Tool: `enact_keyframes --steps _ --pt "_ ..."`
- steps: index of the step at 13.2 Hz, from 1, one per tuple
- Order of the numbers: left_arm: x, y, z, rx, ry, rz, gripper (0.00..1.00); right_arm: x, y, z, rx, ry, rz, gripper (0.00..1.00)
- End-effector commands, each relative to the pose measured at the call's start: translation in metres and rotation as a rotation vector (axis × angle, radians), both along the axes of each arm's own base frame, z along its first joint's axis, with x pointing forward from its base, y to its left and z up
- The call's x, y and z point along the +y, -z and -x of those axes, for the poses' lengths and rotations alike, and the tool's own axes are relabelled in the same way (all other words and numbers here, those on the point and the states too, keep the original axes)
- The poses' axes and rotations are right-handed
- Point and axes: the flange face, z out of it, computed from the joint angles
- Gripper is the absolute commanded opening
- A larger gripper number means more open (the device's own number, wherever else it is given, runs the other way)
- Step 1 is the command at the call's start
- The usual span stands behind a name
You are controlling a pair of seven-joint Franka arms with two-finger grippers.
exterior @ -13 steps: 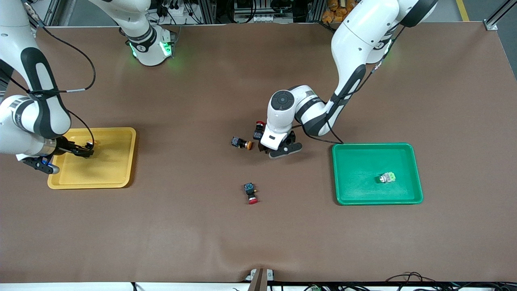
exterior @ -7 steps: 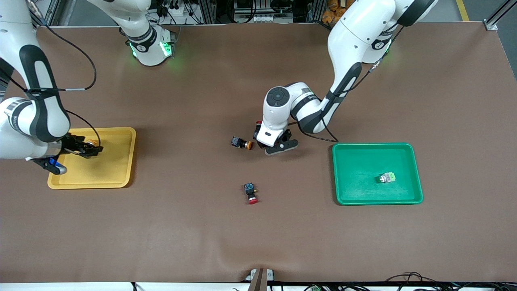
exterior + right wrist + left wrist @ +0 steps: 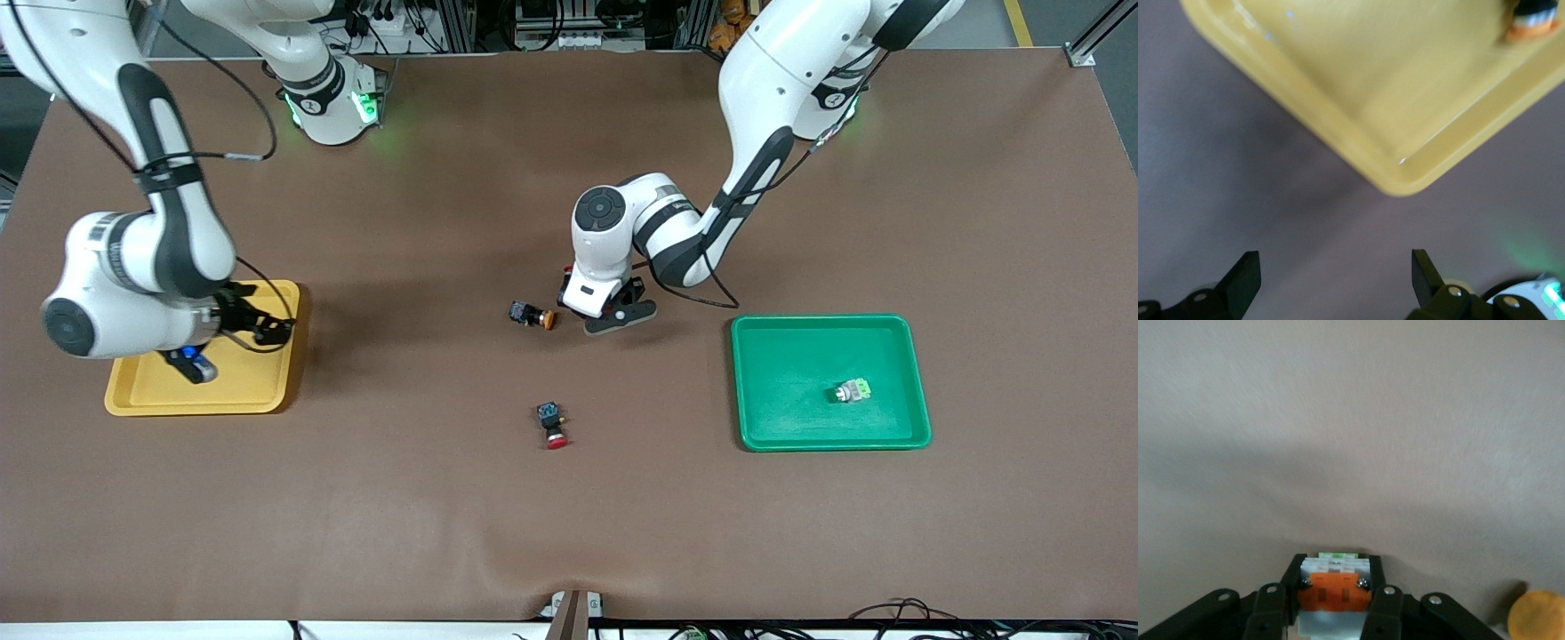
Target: Place green and yellow buttons in trays
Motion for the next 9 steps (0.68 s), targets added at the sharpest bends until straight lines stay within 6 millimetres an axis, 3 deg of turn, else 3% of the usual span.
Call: enact_keyframes --steps 1,6,9 --pt "0.042 -0.063 -0.038 -0.05 0.008 -0.034 0.0 0.037 -0.006 0.007 0.014 0.092 0.026 1.0" --pt "0.172 -0.088 -0.124 -0.054 -0.024 -0.058 0.0 0.142 -0.007 0.014 -0.009 0.253 0.08 1.0" --pt "0.23 -0.097 -0.147 -0.042 -0.056 -0.067 0.0 0.193 -0.01 0.019 -0.076 0.32 0.116 1.0"
